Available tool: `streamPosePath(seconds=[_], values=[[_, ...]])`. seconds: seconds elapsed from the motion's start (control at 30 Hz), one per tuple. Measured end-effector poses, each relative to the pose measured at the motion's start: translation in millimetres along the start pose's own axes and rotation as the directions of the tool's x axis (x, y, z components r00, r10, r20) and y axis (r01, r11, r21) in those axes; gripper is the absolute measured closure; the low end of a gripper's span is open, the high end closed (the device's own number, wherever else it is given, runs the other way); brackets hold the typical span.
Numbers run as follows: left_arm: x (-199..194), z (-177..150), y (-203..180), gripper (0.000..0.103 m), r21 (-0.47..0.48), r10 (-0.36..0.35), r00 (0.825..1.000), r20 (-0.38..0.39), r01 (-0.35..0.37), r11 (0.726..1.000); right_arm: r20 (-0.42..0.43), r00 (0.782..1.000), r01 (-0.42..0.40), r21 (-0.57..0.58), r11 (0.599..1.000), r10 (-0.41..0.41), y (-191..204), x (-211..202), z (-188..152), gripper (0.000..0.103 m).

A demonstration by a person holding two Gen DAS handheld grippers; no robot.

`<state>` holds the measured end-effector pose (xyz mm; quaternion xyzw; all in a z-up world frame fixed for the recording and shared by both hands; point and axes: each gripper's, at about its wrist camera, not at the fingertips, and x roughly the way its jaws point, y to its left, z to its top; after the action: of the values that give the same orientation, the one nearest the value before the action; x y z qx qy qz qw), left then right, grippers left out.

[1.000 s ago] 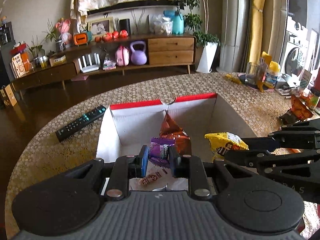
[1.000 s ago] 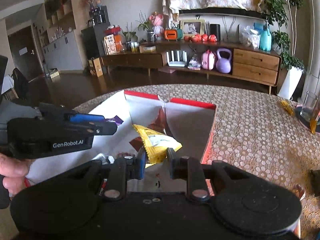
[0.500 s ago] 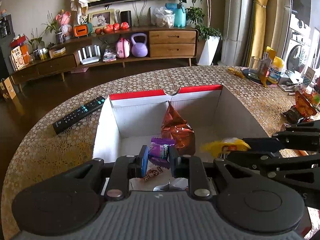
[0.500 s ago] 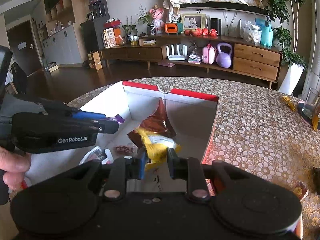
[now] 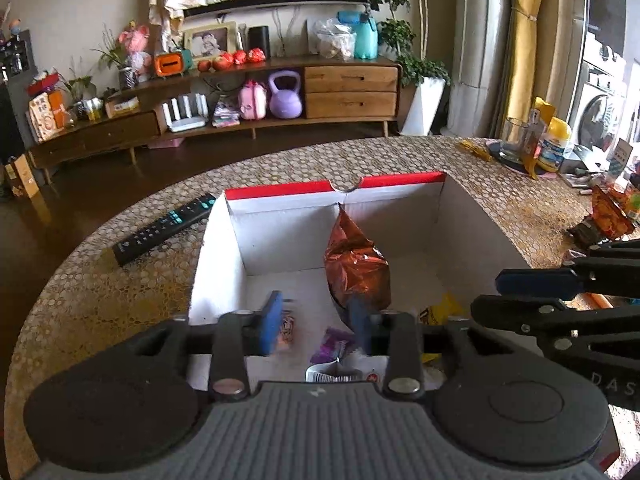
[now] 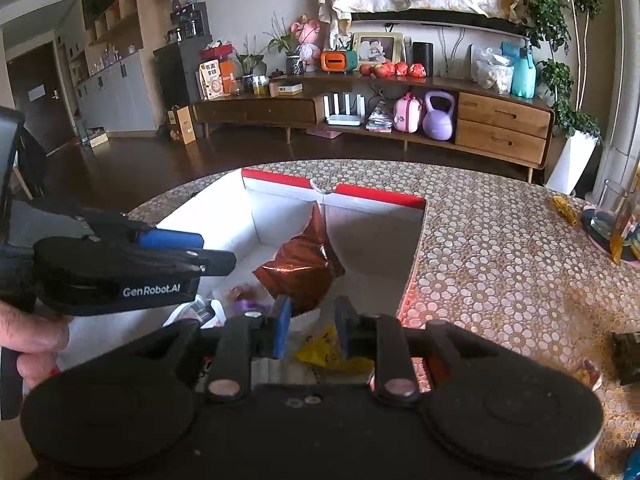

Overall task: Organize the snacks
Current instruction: 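Lower both held snacks into the box and open both grippers, then move both open grippers back toward the remaining snacks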

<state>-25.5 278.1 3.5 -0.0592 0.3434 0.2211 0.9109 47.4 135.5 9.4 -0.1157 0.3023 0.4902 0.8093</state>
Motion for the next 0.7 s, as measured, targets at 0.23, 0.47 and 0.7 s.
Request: streamPosePath(seconds=[0.23,0.47,0.7], values=[[-19,-2,-6,0.023,0.015,0.003,0.998,0.064,-0.004,1.0,0.035,0.999,0.016,-0.02,1.0,-0.015,5,-19,-4,0.077],[-37,-10,-16,0.023,0.015,0.006,0.996,0.092,-0.007,1.0,0.098,0.995,0.015,0.002,1.0,-0.015,6,-53,-15,0.075],[-61,-24,-24,0.023,-0.019,0.001,0.99,0.138,0.002,1.0,0.177,0.984,0.028,0.021,0.999,-0.032,4,-95,-38,0.061]])
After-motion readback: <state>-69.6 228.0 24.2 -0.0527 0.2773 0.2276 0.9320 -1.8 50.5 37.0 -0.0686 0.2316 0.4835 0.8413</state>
